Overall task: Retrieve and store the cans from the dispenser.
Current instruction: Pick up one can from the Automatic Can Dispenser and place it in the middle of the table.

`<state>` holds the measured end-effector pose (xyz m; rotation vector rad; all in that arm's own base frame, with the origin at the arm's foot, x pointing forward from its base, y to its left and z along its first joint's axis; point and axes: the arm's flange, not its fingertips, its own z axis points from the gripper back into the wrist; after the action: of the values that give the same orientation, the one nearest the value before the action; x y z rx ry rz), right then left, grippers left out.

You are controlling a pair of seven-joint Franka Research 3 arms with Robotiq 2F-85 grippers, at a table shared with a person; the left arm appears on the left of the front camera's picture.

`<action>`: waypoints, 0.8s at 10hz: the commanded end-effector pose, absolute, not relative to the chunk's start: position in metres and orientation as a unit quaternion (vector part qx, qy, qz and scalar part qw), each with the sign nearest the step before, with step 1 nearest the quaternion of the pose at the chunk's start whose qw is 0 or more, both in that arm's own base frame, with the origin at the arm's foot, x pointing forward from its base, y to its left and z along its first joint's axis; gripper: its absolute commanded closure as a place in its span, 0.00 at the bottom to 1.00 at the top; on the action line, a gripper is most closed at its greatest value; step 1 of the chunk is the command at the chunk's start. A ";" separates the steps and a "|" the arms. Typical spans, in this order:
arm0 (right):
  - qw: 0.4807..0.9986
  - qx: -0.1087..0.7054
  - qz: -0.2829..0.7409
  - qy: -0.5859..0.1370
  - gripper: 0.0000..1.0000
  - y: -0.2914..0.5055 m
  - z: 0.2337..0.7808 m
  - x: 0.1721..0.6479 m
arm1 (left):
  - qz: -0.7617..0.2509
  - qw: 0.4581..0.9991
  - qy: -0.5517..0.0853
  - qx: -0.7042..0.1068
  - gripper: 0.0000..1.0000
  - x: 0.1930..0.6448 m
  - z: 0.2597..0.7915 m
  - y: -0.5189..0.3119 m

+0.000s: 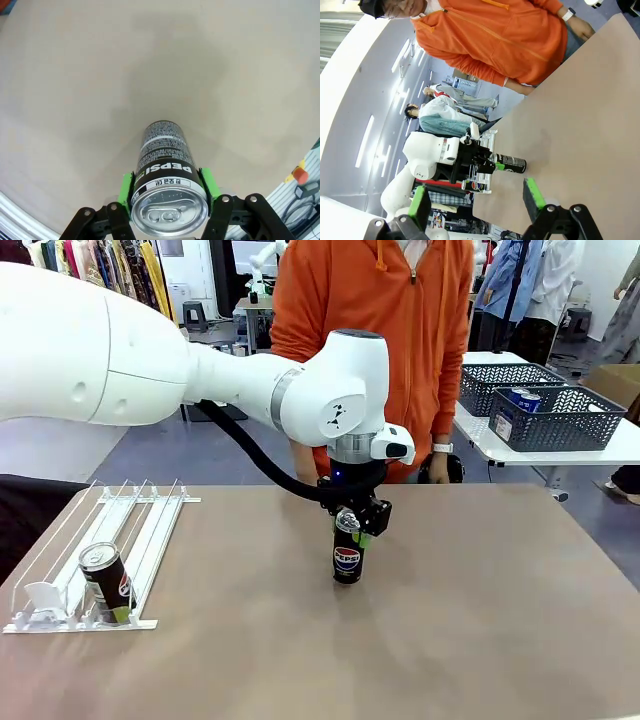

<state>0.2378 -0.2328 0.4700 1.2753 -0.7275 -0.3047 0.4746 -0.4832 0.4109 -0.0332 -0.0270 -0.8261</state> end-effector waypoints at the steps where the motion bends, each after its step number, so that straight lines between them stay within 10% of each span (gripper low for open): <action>1: 0.724 0.583 -0.130 -0.346 0.00 -0.233 0.473 0.241 | -0.396 0.918 -0.017 -0.001 1.00 0.470 0.417 -0.485; 2: 0.724 0.583 -0.130 -0.346 0.00 -0.233 0.473 0.241 | -0.397 0.917 -0.018 0.003 1.00 0.470 0.417 -0.485; 3: 0.724 0.583 -0.130 -0.346 0.00 -0.233 0.473 0.241 | -0.398 0.917 -0.018 0.003 0.69 0.470 0.417 -0.485; 4: 0.724 0.583 -0.130 -0.346 0.00 -0.233 0.473 0.241 | -0.398 0.917 -0.025 0.004 0.13 0.469 0.418 -0.484; 8: 0.724 0.583 -0.130 -0.346 0.00 -0.233 0.473 0.241 | -0.392 0.920 -0.026 0.000 0.00 0.471 0.419 -0.483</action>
<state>0.2378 -0.2328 0.4700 1.2753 -0.7275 -0.3047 0.4739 -0.4865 0.4169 -0.0309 -0.0352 -0.8289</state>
